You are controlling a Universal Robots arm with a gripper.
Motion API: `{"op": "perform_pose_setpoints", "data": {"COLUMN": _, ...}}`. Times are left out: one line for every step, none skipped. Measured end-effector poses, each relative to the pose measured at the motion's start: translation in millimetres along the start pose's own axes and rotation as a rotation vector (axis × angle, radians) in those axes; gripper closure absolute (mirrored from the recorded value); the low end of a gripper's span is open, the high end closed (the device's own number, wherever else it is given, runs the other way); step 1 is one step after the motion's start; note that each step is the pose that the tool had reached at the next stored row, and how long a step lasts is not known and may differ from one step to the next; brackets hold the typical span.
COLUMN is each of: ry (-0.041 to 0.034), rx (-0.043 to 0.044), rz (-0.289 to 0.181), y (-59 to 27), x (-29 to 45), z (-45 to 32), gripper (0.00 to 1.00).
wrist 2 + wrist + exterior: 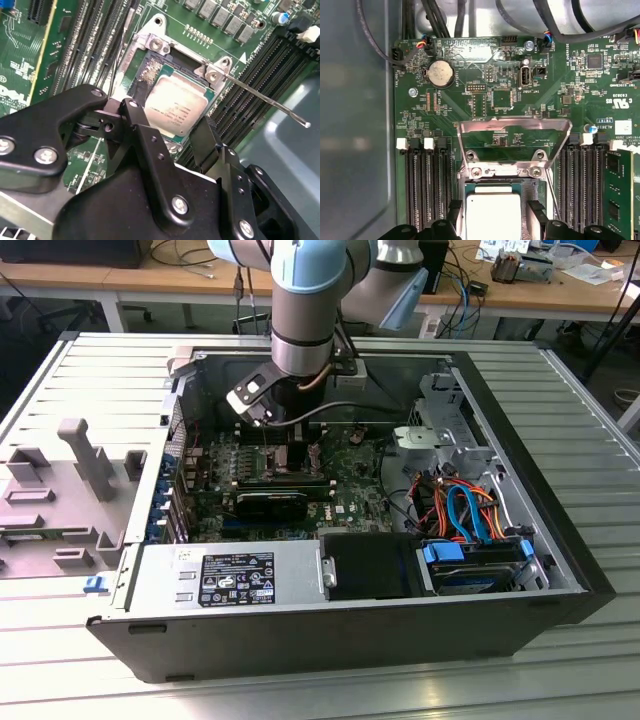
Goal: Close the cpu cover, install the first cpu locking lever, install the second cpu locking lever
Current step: 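Close the cpu cover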
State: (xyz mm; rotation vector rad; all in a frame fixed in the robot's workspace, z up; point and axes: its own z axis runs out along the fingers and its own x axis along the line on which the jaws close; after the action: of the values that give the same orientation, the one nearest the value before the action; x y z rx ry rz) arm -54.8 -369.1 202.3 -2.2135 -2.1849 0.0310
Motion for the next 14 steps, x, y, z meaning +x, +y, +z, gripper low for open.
{"op": "perform_pose_setpoints", "data": {"ry": -0.0083, "rx": -0.0002, "rz": 0.000, "y": 0.0, "x": -0.2, "z": 0.0, "gripper": 0.38}}
{"op": "perform_pose_setpoints", "data": {"ry": -0.0130, "rx": -0.0002, "rz": 0.000, "y": 0.0, "x": -0.3, "z": 0.0, "gripper": 0.38}}
{"op": "perform_pose_setpoints", "data": {"ry": -0.0170, "rx": -0.0003, "rz": 0.000, "y": 0.0, "x": -0.4, "z": 0.0, "gripper": 0.38}}
{"op": "perform_pose_setpoints", "data": {"ry": -0.0215, "rx": -0.0004, "rz": 0.001, "y": 0.1, "x": -0.6, "z": 0.0, "gripper": 0.38}}
{"op": "perform_pose_setpoints", "data": {"ry": -0.0229, "rx": -0.0003, "rz": 0.001, "y": 0.0, "x": -1.0, "z": 0.0, "gripper": 0.38}}
{"op": "perform_pose_setpoints", "data": {"ry": -0.0231, "rx": -0.0004, "rz": 0.001, "y": 0.0, "x": -1.6, "z": 0.0, "gripper": 0.38}}
{"op": "perform_pose_setpoints", "data": {"ry": -0.0232, "rx": -0.0004, "rz": 0.001, "y": 0.0, "x": -2.3, "z": 0.0, "gripper": 0.38}}
{"op": "perform_pose_setpoints", "data": {"ry": -0.0231, "rx": -0.0005, "rz": 0.001, "y": 0.0, "x": -3.9, "z": 0.0, "gripper": 0.38}}
{"op": "perform_pose_setpoints", "data": {"ry": -0.0230, "rx": -0.0003, "rz": 0.001, "y": 0.1, "x": -8.3, "z": 0.0, "gripper": 0.38}}
{"op": "perform_pose_setpoints", "data": {"ry": -0.0231, "rx": -0.0004, "rz": 0.001, "y": 0.1, "x": -9.6, "z": 0.0, "gripper": 0.38}}
{"op": "perform_pose_setpoints", "data": {"ry": -0.0232, "rx": -0.0004, "rz": 0.001, "y": 0.1, "x": -9.6, "z": -0.1, "gripper": 0.38}}
{"op": "perform_pose_setpoints", "data": {"ry": -0.0232, "rx": -0.0003, "rz": 0.001, "y": 0.1, "x": -9.6, "z": -0.1, "gripper": 0.38}}
{"op": "perform_pose_setpoints", "data": {"ry": -0.0232, "rx": -0.0004, "rz": 0.000, "y": 0.1, "x": -9.7, "z": -0.1, "gripper": 0.38}}
{"op": "perform_pose_setpoints", "data": {"ry": -0.0232, "rx": -0.0004, "rz": 0.000, "y": 0.1, "x": -9.7, "z": -0.1, "gripper": 0.38}}
